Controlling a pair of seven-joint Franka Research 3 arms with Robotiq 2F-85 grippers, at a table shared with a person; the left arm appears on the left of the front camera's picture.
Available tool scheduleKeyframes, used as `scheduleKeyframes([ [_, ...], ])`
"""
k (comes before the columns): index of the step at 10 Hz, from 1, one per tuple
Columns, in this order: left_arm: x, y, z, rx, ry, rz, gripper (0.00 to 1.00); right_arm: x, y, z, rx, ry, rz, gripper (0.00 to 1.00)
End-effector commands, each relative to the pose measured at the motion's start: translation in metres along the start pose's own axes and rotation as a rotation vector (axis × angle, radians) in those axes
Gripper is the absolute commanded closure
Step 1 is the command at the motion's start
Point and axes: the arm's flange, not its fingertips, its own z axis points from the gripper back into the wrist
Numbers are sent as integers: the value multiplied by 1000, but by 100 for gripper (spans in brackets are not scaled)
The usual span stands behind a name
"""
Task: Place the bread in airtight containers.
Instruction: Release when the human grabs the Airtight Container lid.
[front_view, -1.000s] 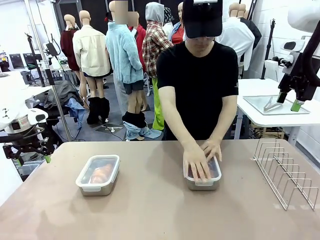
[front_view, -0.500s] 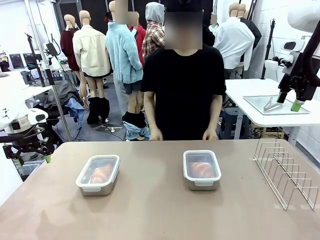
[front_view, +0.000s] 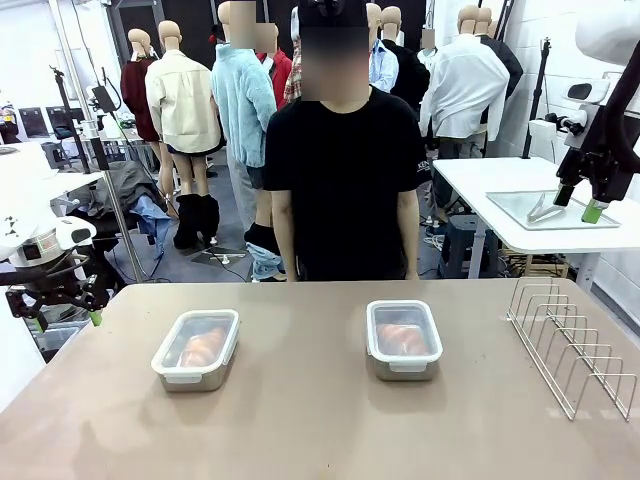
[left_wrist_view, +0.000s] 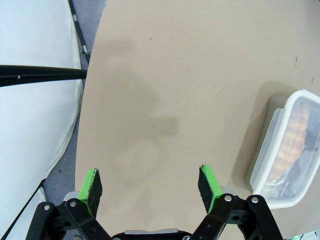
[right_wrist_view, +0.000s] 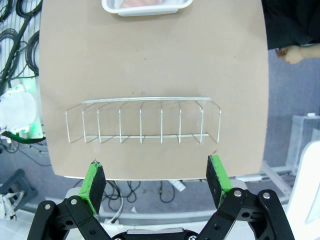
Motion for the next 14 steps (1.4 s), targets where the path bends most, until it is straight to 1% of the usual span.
scheduleKeyframes([
  [1,-1,2,1,-2,-2,0,0,2,0,0,-2,1,-13,0],
  [14,-1,2,1,-2,-2,0,0,2,0,0,-2,1,-13,0],
])
